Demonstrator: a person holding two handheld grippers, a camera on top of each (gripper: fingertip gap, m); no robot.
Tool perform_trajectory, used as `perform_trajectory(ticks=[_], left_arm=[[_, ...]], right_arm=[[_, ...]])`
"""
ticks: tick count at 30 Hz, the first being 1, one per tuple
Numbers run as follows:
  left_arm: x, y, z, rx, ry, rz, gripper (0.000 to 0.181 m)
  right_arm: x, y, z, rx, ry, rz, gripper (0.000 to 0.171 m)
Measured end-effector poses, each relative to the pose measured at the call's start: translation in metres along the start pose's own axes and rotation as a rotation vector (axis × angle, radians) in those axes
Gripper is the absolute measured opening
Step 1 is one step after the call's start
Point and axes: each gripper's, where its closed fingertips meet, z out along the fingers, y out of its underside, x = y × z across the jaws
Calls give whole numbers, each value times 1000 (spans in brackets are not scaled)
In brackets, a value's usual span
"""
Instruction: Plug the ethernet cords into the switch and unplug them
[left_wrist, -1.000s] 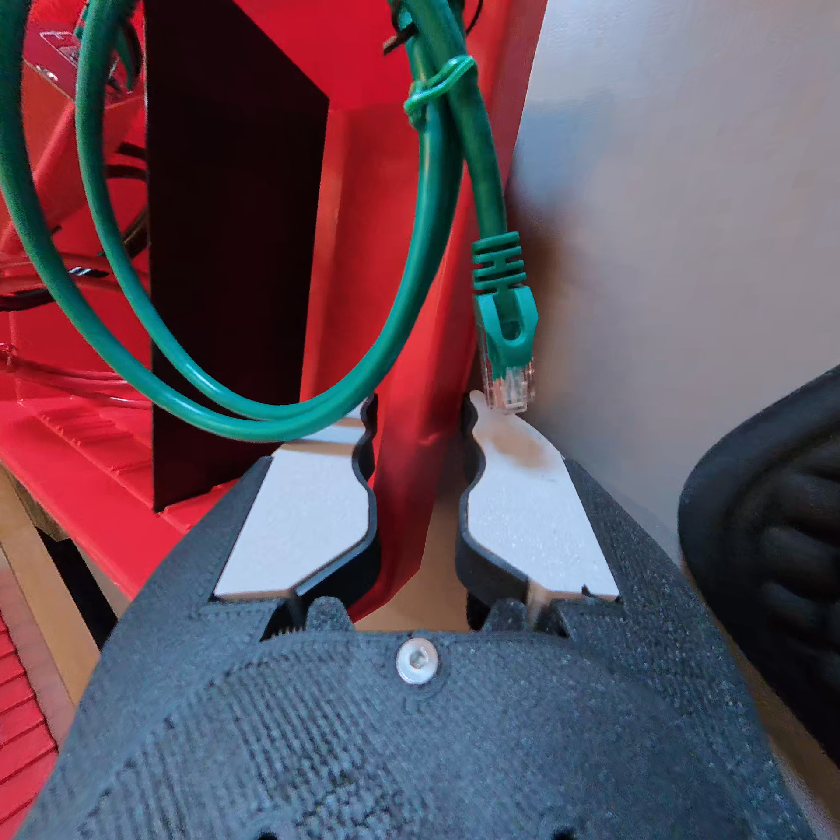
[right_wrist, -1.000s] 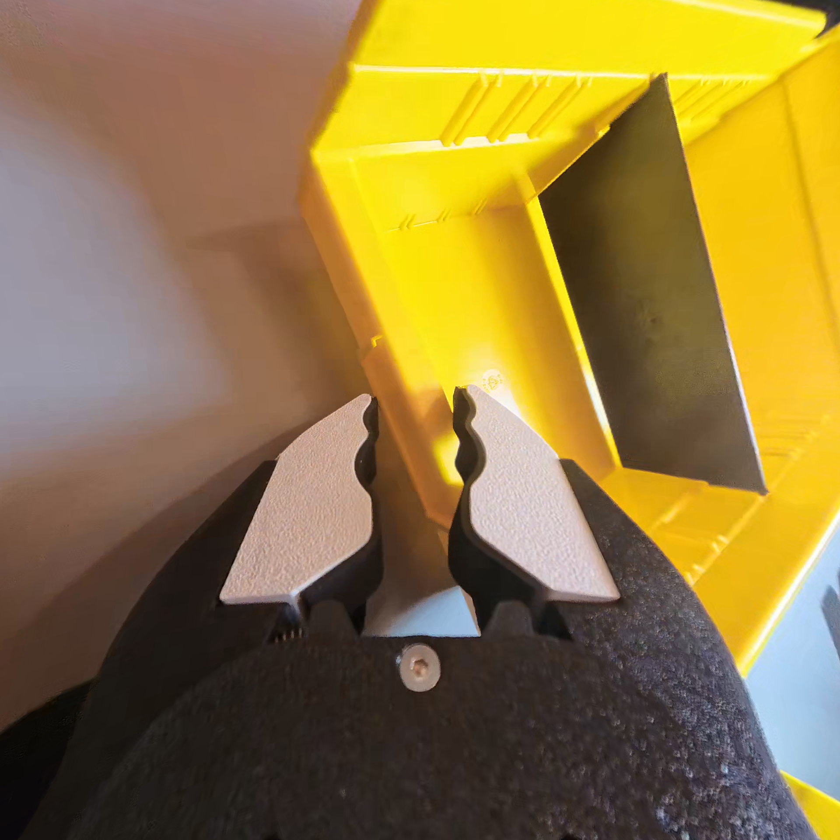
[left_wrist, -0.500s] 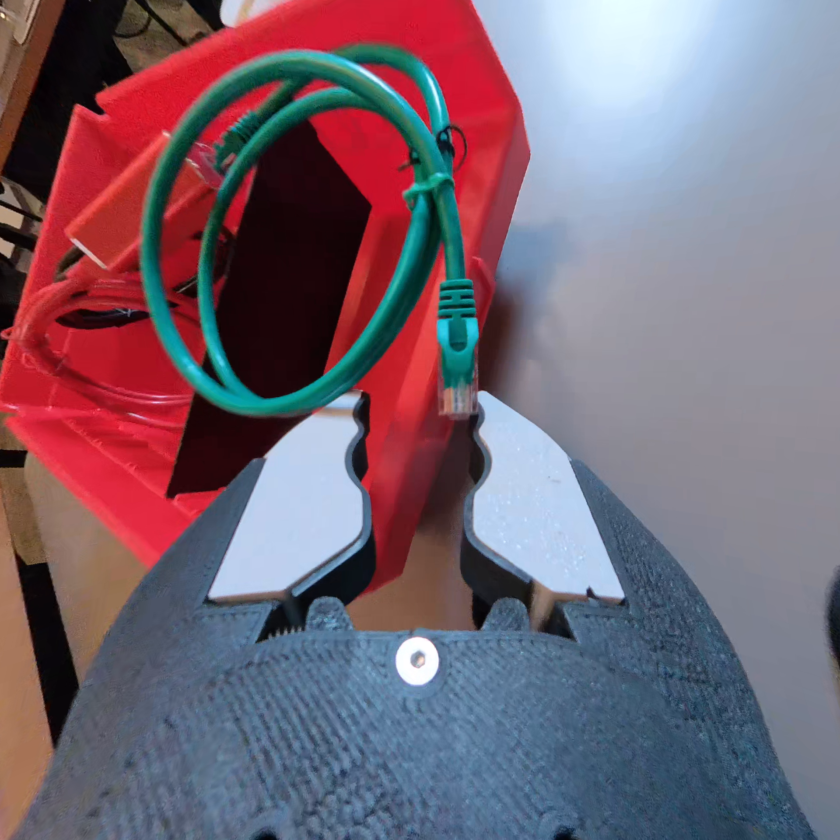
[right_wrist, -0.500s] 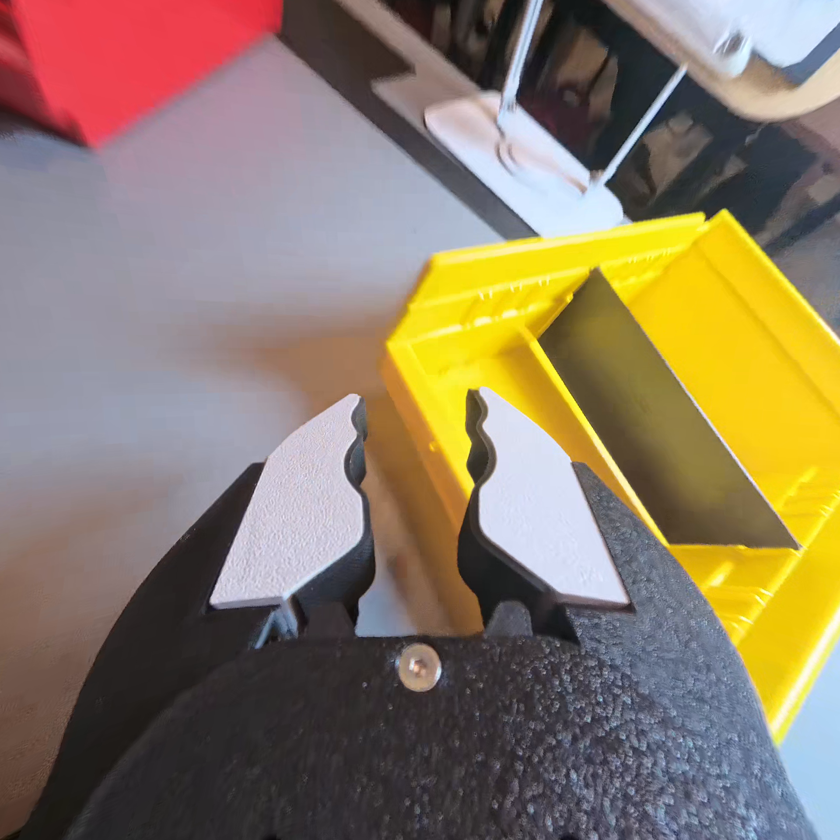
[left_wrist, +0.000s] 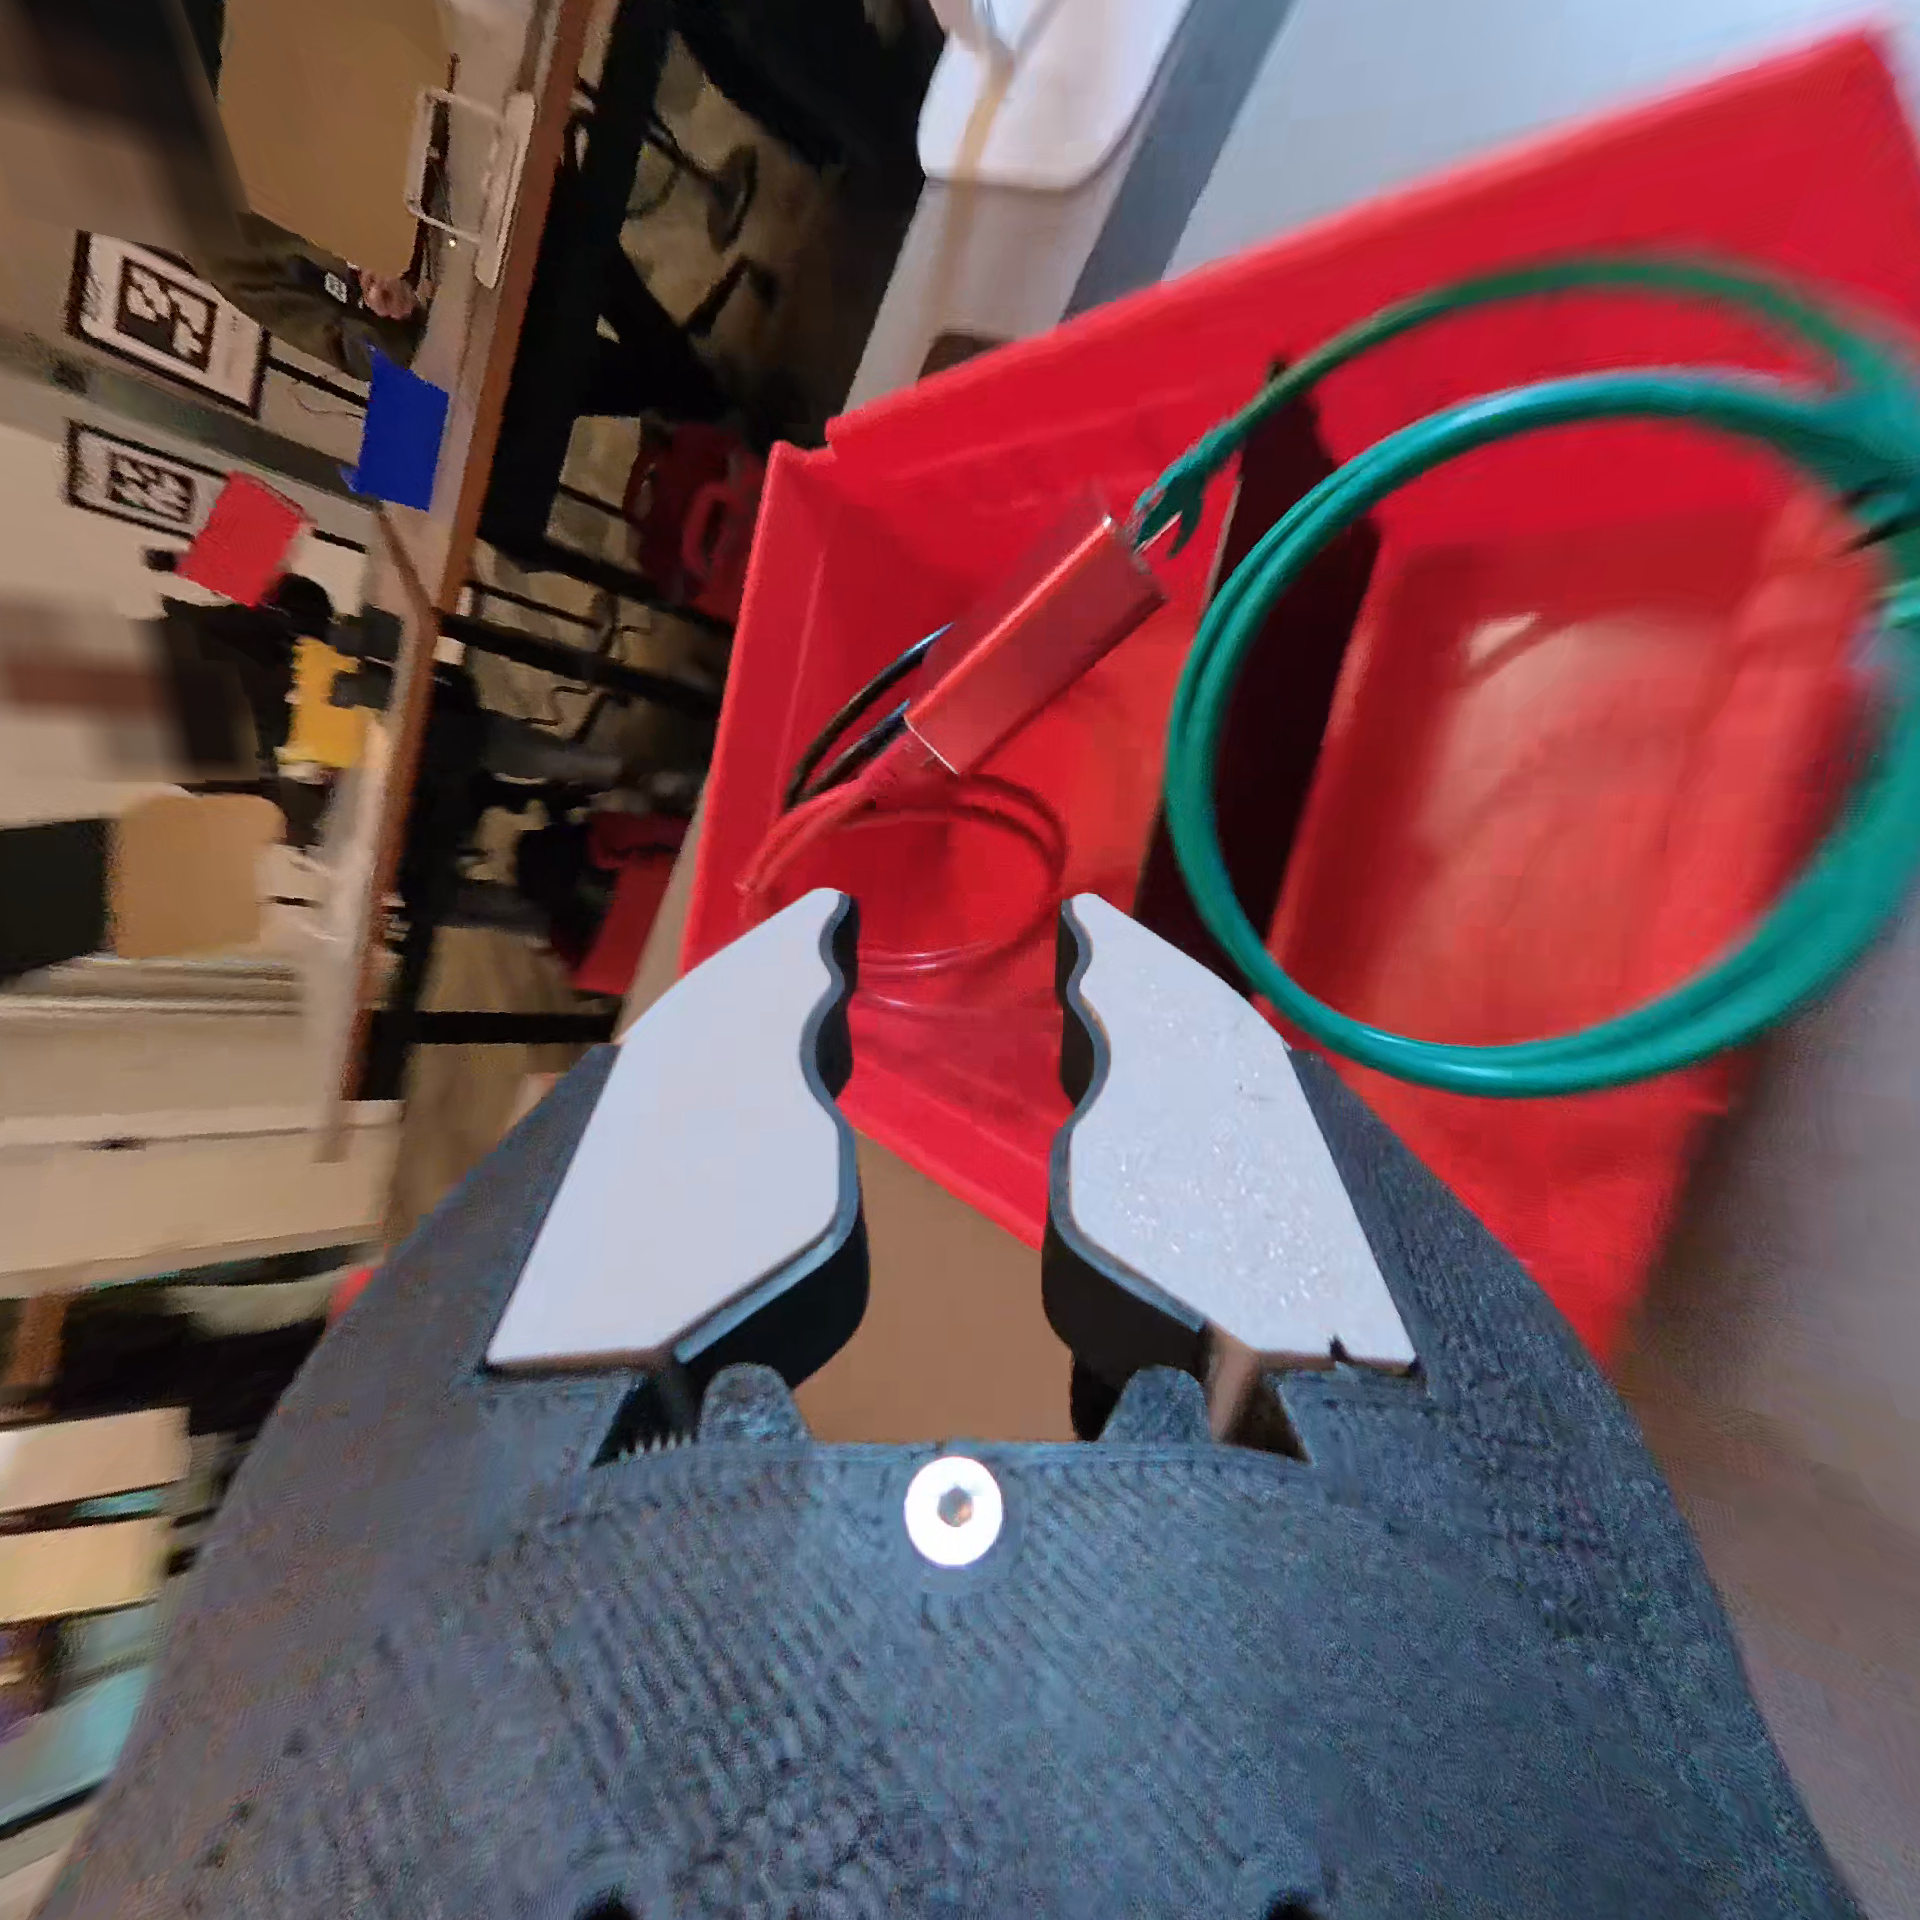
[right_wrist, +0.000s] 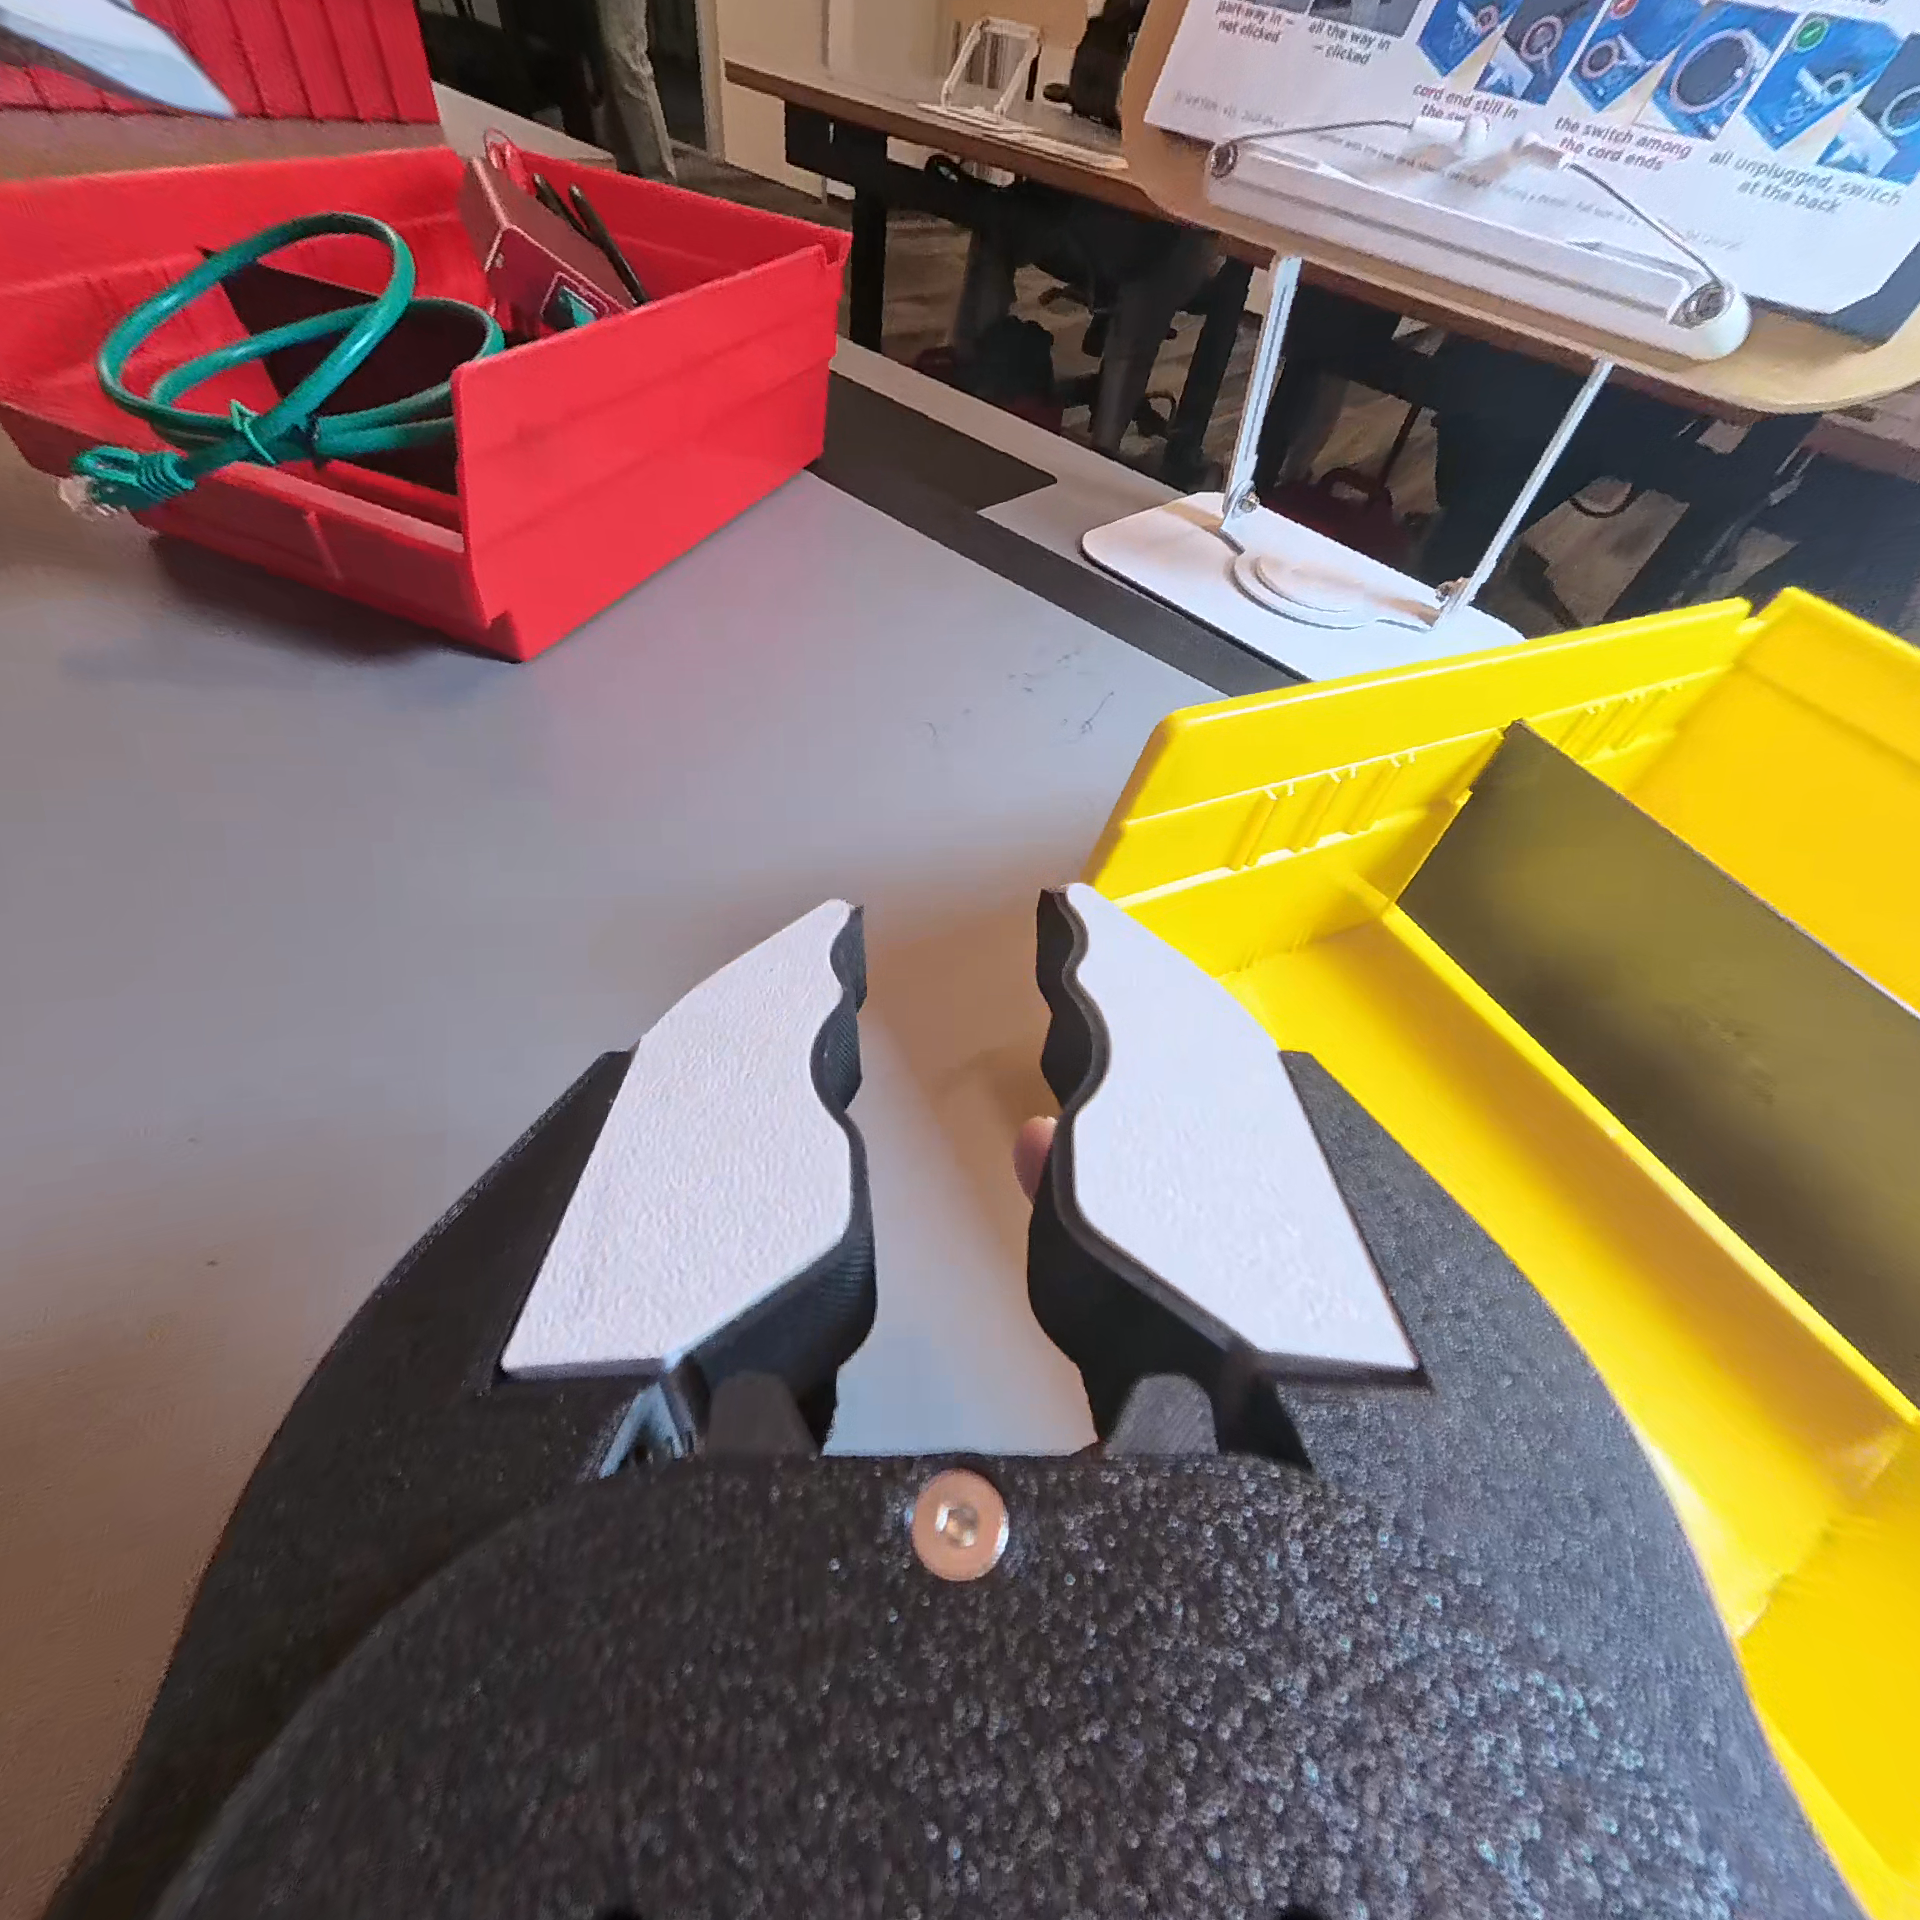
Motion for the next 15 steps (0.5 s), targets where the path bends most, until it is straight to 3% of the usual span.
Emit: perform_trajectory(ticks=[7, 11, 15], left_arm=[[2, -15, 84, -96, -10, 486, 42], [11, -24, 103, -52, 15, 569, 30], [-12, -35, 90, 34, -8, 394, 29]], right_arm=[[2, 15, 1, -24, -14, 25, 26], [-1, 19, 3, -34, -42, 47, 24], [-6, 20, 2, -34, -57, 21, 22]])
